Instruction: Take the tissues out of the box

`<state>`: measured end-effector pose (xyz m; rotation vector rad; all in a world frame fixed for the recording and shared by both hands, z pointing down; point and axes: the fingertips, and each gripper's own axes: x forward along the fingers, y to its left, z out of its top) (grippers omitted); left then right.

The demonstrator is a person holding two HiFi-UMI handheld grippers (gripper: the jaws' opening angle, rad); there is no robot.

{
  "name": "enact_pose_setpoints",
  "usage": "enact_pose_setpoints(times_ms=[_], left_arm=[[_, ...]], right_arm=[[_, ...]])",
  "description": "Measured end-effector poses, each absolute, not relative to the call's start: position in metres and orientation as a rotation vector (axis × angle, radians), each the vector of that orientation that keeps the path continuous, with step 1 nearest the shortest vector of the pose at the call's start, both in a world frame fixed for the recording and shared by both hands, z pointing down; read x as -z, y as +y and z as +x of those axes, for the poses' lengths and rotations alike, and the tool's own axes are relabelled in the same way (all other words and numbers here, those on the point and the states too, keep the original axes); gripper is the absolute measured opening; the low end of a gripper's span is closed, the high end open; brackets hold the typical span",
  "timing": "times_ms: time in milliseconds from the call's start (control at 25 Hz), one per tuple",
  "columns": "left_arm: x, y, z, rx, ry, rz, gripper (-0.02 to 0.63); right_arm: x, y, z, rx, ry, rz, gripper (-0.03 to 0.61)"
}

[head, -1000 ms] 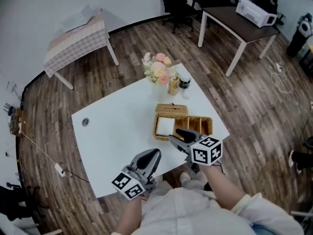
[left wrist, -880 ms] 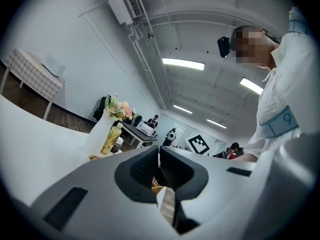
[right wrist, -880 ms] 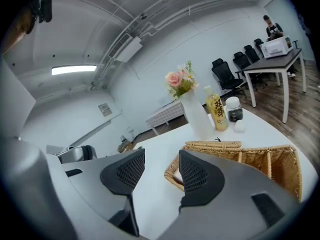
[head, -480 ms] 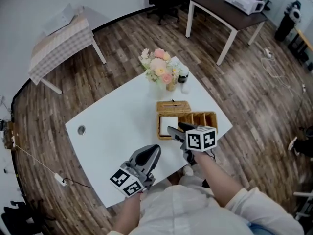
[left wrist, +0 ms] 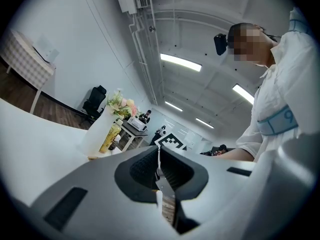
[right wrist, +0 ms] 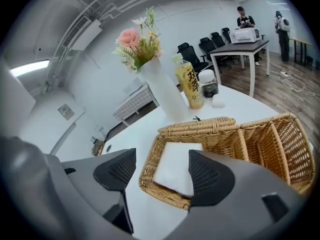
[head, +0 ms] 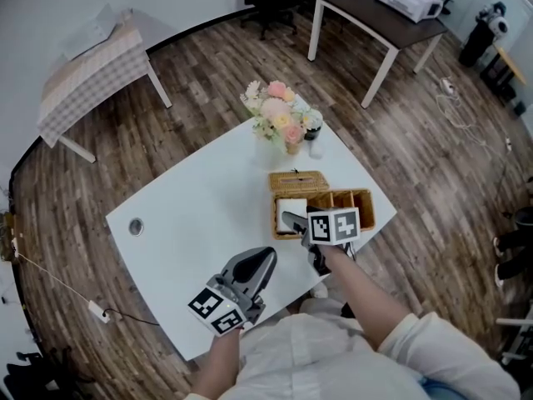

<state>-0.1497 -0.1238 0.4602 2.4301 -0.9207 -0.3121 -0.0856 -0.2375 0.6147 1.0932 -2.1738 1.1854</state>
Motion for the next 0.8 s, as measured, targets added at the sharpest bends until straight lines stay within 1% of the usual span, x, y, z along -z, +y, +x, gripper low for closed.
enact_pose_setpoints(times_ms=[480,800], left_arm=[[-0.462,-0.132,-0.165,0.361,-0.882,2.426,0.002],[-0.46,-0.135,-0.169,0.386,-0.86,2.423,0.002]], right_arm=[[-0.652,-0.25,-0.083,-1.267,-1.887,1.171,0.377],[-0.673,-0.262,-0.083,-1.413,-1.705,1.17,0.379]])
